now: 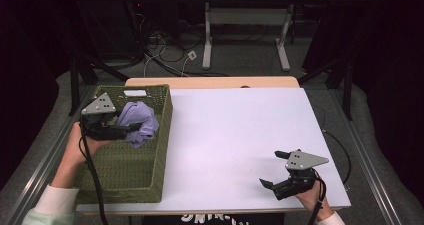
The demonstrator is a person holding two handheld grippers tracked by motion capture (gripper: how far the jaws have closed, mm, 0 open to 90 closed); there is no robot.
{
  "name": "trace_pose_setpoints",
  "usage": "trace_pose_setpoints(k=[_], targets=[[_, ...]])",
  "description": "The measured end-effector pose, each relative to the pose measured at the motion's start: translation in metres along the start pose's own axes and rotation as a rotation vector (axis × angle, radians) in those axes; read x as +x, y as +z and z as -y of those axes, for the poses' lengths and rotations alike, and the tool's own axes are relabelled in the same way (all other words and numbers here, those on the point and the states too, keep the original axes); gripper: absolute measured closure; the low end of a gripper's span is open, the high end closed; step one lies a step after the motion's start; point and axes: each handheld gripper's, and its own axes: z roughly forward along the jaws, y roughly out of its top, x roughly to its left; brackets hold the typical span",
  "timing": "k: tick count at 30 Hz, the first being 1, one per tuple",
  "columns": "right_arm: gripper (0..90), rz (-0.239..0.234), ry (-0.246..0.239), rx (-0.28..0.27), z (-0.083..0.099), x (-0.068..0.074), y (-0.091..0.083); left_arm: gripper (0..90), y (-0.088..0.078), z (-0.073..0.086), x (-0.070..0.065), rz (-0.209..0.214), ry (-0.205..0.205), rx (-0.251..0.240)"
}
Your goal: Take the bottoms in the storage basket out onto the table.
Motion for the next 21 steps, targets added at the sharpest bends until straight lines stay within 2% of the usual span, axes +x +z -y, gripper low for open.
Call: trace_pose_setpoints(k=[21], targets=[[0.0,-0.005,0.002,-0.005,0.0,0.0,0.0,45.1,0.009,-0.025,-0.01,0.031,0.043,-0.035]])
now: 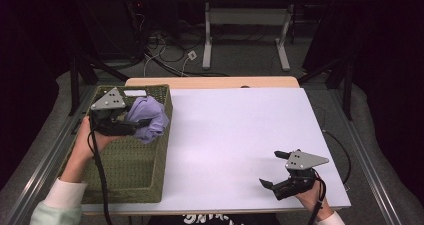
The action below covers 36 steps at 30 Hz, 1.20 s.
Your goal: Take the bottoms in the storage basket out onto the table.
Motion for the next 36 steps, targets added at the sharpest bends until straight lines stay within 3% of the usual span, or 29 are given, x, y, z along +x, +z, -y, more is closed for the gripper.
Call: trace_pose_setpoints(k=[36], targets=[[0.0,0.002,-0.007,0.001,-0.001,0.002,0.001,45.0,0.027,-0.033,-0.014,0.054,0.062,-0.022]])
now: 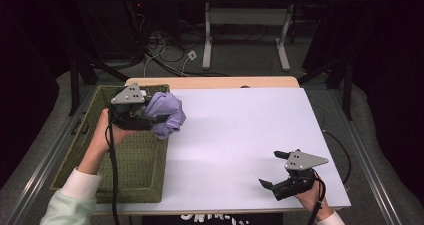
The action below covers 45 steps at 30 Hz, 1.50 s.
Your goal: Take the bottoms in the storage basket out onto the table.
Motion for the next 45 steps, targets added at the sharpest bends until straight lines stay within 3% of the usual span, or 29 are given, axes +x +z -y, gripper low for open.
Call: trace_pose_setpoints(k=[11,45], targets=[[0.0,-0.001,0.0,0.004,0.0,0.0,0.0,45.0,0.016,-0.007,-0.004,0.024,0.016,0.01],[0.0,-0.005,0.0,0.005,0.001,-0.001,0.002,44.8,0.06,-0.024,-0.018,0.089,0.094,0.112]])
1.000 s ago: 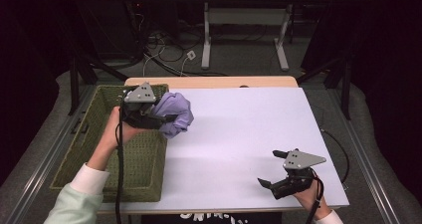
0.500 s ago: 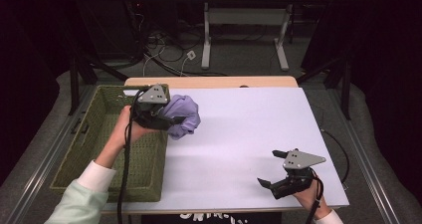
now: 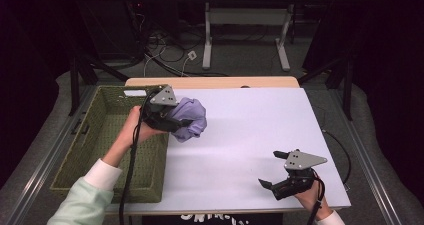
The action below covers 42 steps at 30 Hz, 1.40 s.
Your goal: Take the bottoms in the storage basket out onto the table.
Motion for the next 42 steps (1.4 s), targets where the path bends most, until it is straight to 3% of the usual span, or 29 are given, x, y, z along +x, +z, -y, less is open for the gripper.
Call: trace_pose_setpoints(k=[32,42], targets=[[0.0,-0.003,-0.001,-0.002,0.0,0.0,0.001,44.3,0.039,-0.011,-0.011,0.065,0.056,0.037],[0.0,-0.002,-0.002,-0.001,0.0,0.0,0.001,44.3,0.056,-0.012,-0.015,0.081,0.062,0.079]])
